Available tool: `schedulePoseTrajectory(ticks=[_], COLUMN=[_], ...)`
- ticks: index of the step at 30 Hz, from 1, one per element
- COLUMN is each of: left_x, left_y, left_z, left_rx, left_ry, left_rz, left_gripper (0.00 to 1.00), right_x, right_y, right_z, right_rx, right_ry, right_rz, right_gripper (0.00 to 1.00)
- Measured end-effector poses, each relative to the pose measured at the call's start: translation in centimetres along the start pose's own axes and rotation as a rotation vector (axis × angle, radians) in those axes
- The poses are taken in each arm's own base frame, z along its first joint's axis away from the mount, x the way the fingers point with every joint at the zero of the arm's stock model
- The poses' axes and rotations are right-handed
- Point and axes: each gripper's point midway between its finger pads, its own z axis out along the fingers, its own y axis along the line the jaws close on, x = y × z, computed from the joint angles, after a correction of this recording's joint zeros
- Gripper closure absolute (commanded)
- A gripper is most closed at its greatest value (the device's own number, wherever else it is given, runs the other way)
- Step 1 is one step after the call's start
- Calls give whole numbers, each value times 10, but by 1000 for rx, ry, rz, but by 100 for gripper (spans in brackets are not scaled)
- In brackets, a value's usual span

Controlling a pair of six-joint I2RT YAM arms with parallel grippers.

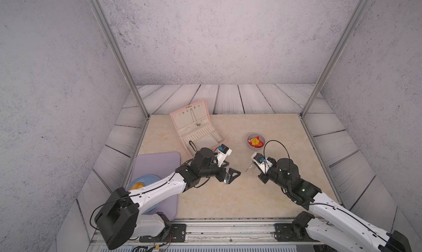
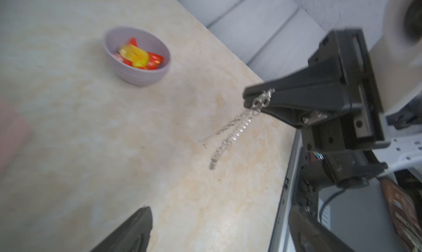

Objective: Put jewelry chain into jewelry box
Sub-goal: Pick up the necklace from the center of the board, then move the jewelry box to the center of the board.

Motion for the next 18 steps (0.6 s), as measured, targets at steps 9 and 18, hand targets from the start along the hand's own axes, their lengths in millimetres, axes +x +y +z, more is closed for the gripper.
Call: schedulePoseTrajectory(ticks=[9,18], left_x=[-15,19], left_y=[158,224], left_z=[-93,-100], left_rx=[-644,-936], left_ry=[-163,-71], left_rz=[-391,-549], left_gripper=[2,19], right_x=[-5,-7], right_y=[9,14], right_z=[-3,-4], right_rx=[-23,-39], right_ry=[-17,-22], right_rz=[-15,-19], right_gripper=[100,100])
